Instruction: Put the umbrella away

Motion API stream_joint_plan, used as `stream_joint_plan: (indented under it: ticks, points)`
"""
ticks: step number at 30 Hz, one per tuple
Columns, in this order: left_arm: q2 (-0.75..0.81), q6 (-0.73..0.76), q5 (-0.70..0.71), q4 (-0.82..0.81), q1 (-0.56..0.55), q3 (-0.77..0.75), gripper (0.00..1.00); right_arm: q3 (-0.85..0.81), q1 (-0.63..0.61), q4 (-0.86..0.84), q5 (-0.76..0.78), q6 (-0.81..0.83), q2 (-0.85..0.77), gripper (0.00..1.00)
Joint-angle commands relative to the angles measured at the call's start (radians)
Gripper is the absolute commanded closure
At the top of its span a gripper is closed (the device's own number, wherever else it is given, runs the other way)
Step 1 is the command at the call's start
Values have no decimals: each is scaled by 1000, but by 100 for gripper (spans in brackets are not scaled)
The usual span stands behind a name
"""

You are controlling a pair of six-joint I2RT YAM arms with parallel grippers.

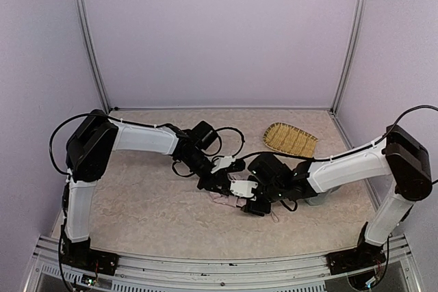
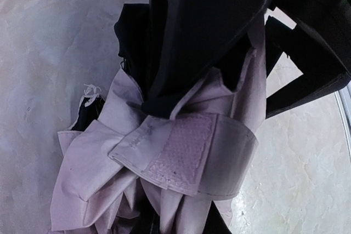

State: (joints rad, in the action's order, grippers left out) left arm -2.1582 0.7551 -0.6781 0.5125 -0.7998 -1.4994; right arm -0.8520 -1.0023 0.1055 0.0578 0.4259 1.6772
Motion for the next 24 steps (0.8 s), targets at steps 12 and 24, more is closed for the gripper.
stream_joint_plan:
  ticks: [12, 24]
  points:
    - [106, 34, 83, -40, 52, 207, 54, -63, -9, 249, 96, -27, 180, 100]
    - [675, -472, 554, -1261, 83, 787, 1, -148, 74, 185, -54, -65, 68, 100]
